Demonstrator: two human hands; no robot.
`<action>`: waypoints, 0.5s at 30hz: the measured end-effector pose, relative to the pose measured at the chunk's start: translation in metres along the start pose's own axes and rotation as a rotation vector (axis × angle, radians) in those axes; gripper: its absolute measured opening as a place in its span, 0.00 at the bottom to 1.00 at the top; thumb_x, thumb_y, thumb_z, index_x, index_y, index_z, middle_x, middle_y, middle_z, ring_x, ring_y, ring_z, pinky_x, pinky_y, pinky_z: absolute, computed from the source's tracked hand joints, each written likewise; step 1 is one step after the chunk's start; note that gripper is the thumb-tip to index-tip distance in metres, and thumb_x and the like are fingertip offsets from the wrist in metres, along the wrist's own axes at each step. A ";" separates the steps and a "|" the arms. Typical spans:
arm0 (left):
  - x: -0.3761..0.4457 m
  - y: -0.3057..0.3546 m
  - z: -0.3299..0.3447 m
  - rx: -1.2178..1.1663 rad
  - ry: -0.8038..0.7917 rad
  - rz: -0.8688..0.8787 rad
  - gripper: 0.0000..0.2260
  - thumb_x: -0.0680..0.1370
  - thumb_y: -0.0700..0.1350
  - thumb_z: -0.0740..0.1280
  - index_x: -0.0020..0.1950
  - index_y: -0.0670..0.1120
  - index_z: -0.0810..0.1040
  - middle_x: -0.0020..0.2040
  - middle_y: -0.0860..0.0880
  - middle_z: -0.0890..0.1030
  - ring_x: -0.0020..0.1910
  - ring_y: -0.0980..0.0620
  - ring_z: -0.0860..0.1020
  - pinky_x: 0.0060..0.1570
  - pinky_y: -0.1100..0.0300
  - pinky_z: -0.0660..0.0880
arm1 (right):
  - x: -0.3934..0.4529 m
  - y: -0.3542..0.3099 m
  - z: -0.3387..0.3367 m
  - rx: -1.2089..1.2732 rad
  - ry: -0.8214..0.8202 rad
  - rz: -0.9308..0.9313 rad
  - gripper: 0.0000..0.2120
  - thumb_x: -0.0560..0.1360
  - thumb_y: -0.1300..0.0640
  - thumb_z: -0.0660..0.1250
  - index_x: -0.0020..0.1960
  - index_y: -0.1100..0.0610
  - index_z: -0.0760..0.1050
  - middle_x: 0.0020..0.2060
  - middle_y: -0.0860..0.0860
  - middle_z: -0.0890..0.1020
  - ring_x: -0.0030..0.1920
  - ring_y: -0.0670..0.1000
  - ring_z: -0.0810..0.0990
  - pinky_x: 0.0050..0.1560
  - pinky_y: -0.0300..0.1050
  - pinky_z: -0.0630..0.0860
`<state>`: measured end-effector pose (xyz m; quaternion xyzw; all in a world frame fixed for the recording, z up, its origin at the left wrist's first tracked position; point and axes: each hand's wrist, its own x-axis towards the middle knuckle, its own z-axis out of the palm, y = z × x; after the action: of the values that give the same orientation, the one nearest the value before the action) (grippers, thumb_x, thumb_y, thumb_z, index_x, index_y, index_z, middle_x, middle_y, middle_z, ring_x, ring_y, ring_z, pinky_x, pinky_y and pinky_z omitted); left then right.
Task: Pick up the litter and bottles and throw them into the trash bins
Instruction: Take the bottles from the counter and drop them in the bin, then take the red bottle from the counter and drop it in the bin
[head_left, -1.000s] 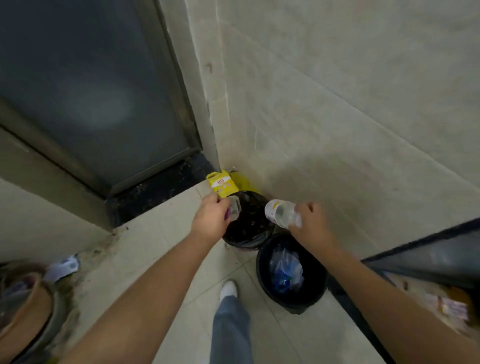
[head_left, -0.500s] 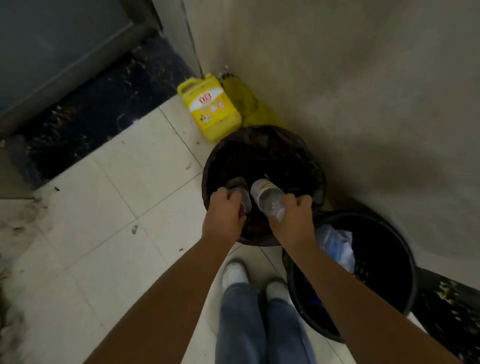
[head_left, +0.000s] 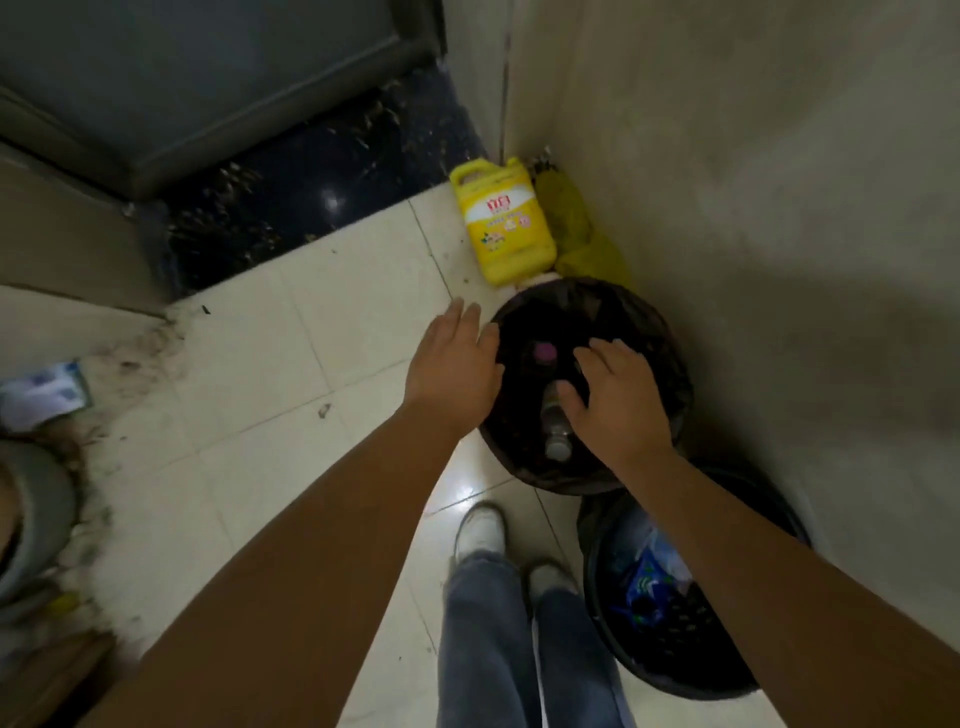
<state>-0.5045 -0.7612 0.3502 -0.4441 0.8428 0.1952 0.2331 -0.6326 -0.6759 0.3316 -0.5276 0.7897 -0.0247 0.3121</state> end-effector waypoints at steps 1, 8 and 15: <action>-0.014 -0.008 -0.025 0.025 0.028 -0.035 0.24 0.84 0.49 0.52 0.77 0.43 0.51 0.79 0.42 0.49 0.78 0.44 0.45 0.77 0.53 0.45 | -0.003 -0.018 -0.021 -0.058 0.006 -0.059 0.22 0.69 0.51 0.62 0.54 0.68 0.77 0.52 0.69 0.82 0.54 0.71 0.78 0.53 0.70 0.74; -0.181 -0.083 -0.167 0.165 0.255 -0.363 0.29 0.83 0.56 0.50 0.78 0.43 0.43 0.79 0.43 0.44 0.78 0.45 0.41 0.77 0.51 0.43 | -0.060 -0.181 -0.149 -0.251 0.090 -0.420 0.34 0.76 0.41 0.54 0.72 0.63 0.54 0.74 0.63 0.56 0.75 0.62 0.52 0.75 0.59 0.49; -0.428 -0.166 -0.194 0.062 0.359 -0.788 0.32 0.82 0.57 0.52 0.78 0.41 0.43 0.79 0.43 0.44 0.78 0.46 0.41 0.77 0.52 0.43 | -0.187 -0.383 -0.175 -0.444 0.074 -0.880 0.35 0.78 0.42 0.52 0.74 0.62 0.45 0.76 0.58 0.48 0.76 0.57 0.43 0.77 0.53 0.42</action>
<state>-0.1945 -0.6716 0.7309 -0.7515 0.6416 -0.0144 0.1530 -0.3642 -0.7371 0.7007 -0.8636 0.4887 -0.0039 0.1239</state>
